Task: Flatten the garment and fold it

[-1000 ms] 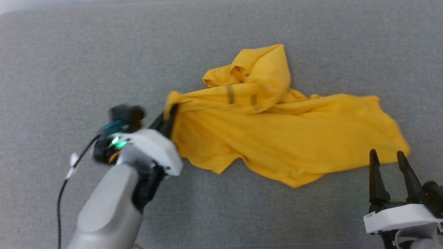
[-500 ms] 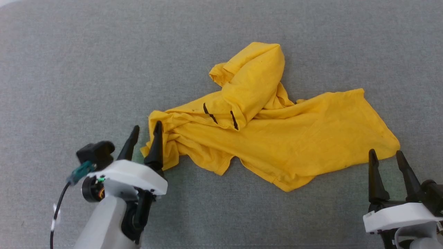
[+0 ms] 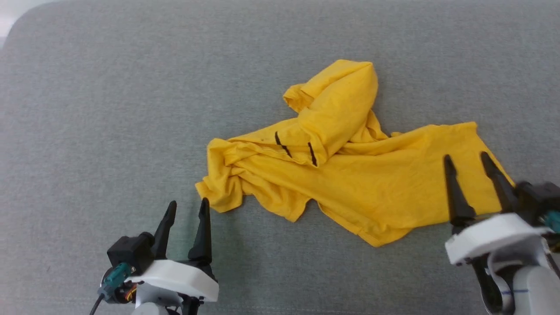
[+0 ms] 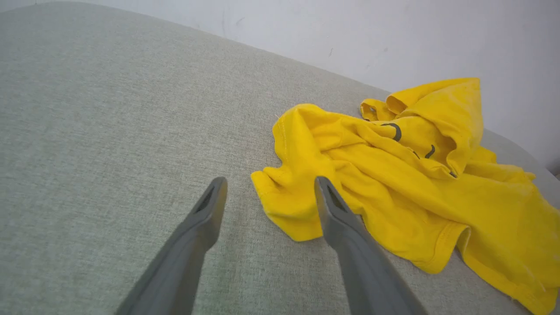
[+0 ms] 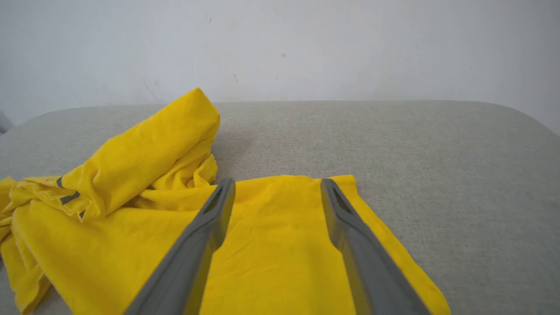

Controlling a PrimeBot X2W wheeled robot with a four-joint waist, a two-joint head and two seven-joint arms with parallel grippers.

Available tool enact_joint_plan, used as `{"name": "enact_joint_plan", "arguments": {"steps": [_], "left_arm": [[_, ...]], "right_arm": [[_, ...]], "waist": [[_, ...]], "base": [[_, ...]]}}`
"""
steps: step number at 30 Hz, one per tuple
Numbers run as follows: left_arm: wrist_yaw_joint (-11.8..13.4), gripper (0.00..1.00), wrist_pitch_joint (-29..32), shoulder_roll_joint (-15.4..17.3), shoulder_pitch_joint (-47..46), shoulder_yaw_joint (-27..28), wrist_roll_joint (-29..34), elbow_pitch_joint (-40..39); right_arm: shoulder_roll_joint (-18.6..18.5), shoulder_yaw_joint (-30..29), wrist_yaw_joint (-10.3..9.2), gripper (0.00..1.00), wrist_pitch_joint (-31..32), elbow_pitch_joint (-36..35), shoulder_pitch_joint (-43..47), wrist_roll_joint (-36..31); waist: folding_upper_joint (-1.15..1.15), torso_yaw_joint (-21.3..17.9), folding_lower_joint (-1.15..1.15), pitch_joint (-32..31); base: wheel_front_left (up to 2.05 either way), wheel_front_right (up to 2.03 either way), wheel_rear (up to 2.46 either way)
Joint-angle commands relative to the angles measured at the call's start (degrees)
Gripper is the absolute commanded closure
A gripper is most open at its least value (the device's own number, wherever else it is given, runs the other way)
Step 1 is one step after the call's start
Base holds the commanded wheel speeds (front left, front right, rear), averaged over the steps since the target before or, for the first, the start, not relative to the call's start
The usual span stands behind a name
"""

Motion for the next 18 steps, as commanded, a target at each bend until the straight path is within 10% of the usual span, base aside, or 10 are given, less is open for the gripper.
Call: {"name": "enact_joint_plan", "arguments": {"steps": [1,10,18], "left_arm": [[0.29,0.0,-0.33,-0.23,0.46,-0.04,0.16,-0.53],[0.2,0.0,0.36,-0.77,-0.68,-1.11,0.01,-1.17],[-0.02,0.0,0.53,-1.0,-1.55,-1.45,-0.4,-1.23]], "right_arm": [[0.09,0.57,-0.05,0.0,1.64,-0.66,-1.3,-1.34],[-1.64,5.33,-0.05,0.0,28.46,3.29,-5.5,-6.62],[-3.12,4.09,-0.05,0.0,40.14,10.29,-8.71,-6.81]], "waist": [[0.0,0.93,0.01,-0.11],[0.0,4.12,0.01,0.59],[0.0,6.4,0.01,3.11]], "base": [[0.0,0.0,0.0],[0.0,0.0,0.0],[0.0,0.0,0.0]]}}
